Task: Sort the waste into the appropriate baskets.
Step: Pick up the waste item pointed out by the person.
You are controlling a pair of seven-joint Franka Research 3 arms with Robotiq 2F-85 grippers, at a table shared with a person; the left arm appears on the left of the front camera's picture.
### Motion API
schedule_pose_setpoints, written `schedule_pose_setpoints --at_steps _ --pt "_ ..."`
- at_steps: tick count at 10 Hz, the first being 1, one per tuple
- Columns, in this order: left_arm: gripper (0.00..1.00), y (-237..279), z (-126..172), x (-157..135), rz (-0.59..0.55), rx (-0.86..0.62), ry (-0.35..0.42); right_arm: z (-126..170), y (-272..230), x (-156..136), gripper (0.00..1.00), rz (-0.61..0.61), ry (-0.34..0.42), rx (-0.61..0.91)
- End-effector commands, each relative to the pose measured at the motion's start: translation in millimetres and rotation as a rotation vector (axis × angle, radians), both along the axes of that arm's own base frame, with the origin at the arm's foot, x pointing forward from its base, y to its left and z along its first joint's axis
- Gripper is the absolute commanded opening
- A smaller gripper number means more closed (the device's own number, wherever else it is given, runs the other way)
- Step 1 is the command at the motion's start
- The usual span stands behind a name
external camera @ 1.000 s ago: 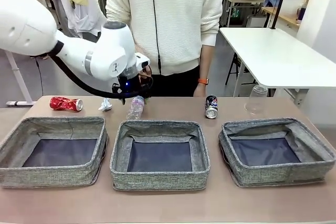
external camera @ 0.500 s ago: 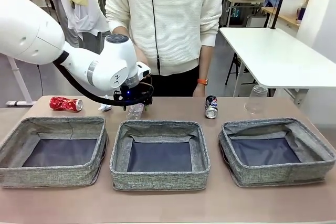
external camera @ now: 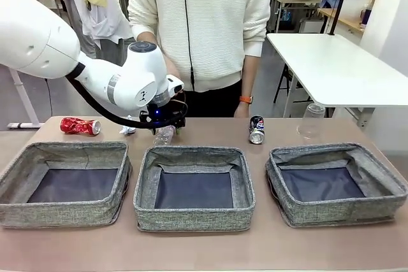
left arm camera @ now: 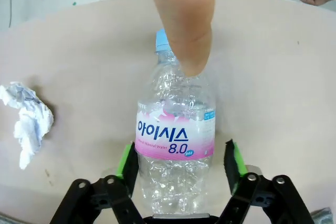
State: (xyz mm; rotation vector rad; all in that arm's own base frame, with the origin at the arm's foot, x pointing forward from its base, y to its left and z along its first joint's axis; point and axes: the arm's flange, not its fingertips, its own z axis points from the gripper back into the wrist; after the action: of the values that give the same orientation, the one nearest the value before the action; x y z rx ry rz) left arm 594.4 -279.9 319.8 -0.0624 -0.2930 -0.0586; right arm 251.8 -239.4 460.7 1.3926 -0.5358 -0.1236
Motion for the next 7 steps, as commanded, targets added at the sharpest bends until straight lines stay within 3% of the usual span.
schedule_pose_setpoints --at_steps 1,2,3,7 --pt "0.0 -1.6 -2.4 4.5 -0.006 -0.006 -0.006 2.7 -1.1 2.2 1.0 -0.001 -0.034 0.005" --pt "0.36 -1.2 -2.5 4.8 -0.007 -0.01 -0.006 2.7 -1.1 2.2 1.0 -0.001 -0.034 0.005" --pt "0.0 -0.9 -2.7 5.0 -0.003 -0.011 -0.007 2.7 -1.1 2.2 1.0 -0.001 -0.034 0.005" --pt "0.0 -0.2 -3.3 4.1 0.005 0.003 0.02 2.7 -1.1 2.2 1.0 -0.001 -0.034 0.005"
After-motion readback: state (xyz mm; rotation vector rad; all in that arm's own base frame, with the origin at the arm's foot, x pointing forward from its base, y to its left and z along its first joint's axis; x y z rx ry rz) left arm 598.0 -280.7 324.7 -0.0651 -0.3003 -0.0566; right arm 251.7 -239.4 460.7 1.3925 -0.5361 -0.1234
